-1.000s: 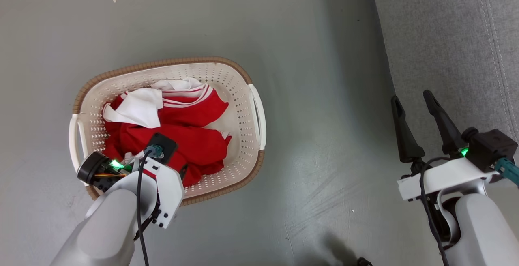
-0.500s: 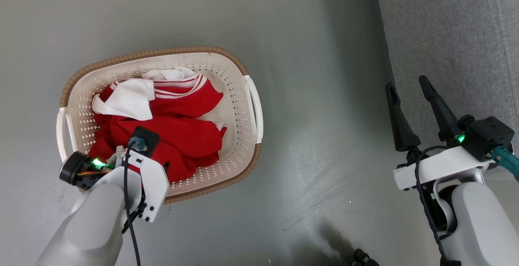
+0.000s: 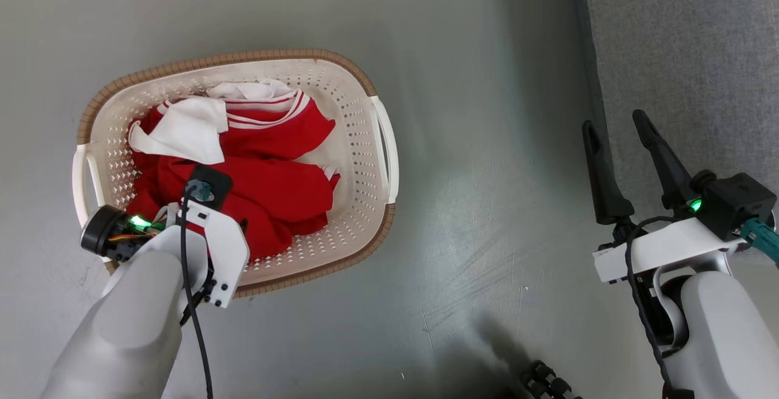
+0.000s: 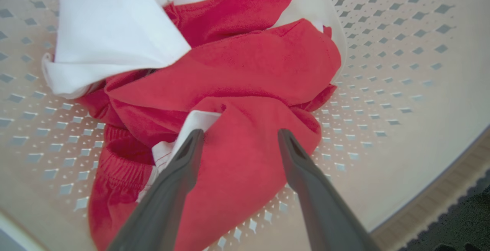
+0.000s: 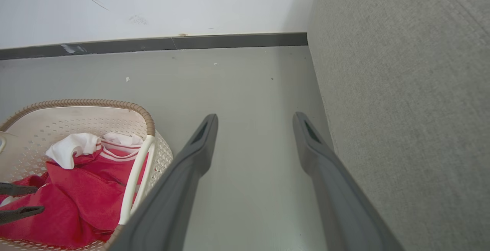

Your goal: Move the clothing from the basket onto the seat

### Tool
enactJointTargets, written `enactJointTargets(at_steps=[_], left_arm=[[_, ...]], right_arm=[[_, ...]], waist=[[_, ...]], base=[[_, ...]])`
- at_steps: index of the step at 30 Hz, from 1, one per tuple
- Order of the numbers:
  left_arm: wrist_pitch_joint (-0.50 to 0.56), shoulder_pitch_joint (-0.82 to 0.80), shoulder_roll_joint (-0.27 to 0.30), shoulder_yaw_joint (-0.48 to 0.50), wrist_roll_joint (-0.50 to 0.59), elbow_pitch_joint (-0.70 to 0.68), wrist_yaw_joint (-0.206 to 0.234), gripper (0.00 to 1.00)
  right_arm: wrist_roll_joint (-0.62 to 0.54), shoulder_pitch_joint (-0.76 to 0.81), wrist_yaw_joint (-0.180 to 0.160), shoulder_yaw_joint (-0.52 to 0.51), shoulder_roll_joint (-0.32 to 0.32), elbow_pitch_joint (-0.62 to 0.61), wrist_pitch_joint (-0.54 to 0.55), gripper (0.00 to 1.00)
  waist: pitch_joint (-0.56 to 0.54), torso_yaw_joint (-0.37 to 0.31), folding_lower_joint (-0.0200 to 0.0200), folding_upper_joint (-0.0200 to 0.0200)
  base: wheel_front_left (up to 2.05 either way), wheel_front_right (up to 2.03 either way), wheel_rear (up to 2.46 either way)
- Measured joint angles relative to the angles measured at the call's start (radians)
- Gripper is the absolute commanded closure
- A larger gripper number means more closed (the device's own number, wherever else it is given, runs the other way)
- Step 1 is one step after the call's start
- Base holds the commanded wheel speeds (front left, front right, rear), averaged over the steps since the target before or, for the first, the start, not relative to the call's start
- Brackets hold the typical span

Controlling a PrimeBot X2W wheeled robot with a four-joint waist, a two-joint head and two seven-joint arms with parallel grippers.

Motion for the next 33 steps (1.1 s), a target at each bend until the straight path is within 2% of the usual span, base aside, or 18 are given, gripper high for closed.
enactJointTargets(at_steps=[12, 13, 14, 16, 24, 33], left_arm=[[-0.004, -0.059, -0.001, 0.008, 0.000, 0.046, 0.013, 0.00], [-0.005, -0.063, -0.006, 0.008, 0.000, 0.047, 0.012, 0.08], [-0.014, -0.066, -0.009, 0.008, 0.000, 0.047, 0.012, 0.34], [-0.018, -0.069, -0.013, 0.007, 0.000, 0.049, 0.012, 1.00], [-0.081, -0.081, -0.058, 0.007, -0.024, 0.060, 0.008, 1.00], [-0.223, -0.080, -0.065, 0.054, -0.081, 0.021, 0.002, 1.00]], right_arm=[[-0.003, -0.027, 0.000, -0.015, 0.000, -0.018, 0.000, 0.00], [-0.003, -0.028, 0.000, -0.016, 0.000, -0.018, 0.000, 0.00], [-0.003, -0.031, 0.000, -0.017, 0.000, -0.018, 0.000, 0.00], [-0.003, -0.035, 0.000, -0.019, 0.000, -0.020, 0.000, 0.00], [-0.002, -0.059, 0.000, -0.029, 0.000, -0.021, 0.000, 0.00], [0.018, -0.089, 0.000, -0.024, -0.001, -0.014, 0.000, 0.00]], waist=[[0.054, 0.006, 0.0001, 0.0000], [0.058, 0.007, 0.0000, 0.0000], [0.061, 0.009, 0.0000, 0.0000], [0.064, 0.011, 0.0000, 0.0000], [0.064, 0.030, 0.0000, 0.0000], [0.032, 0.052, 0.0000, 0.0000]], base=[[0.00, 0.00, 0.00], [0.00, 0.00, 0.00], [0.00, 0.00, 0.00], [0.00, 0.00, 0.00], [0.00, 0.00, 0.00], [0.00, 0.00, 0.00]])
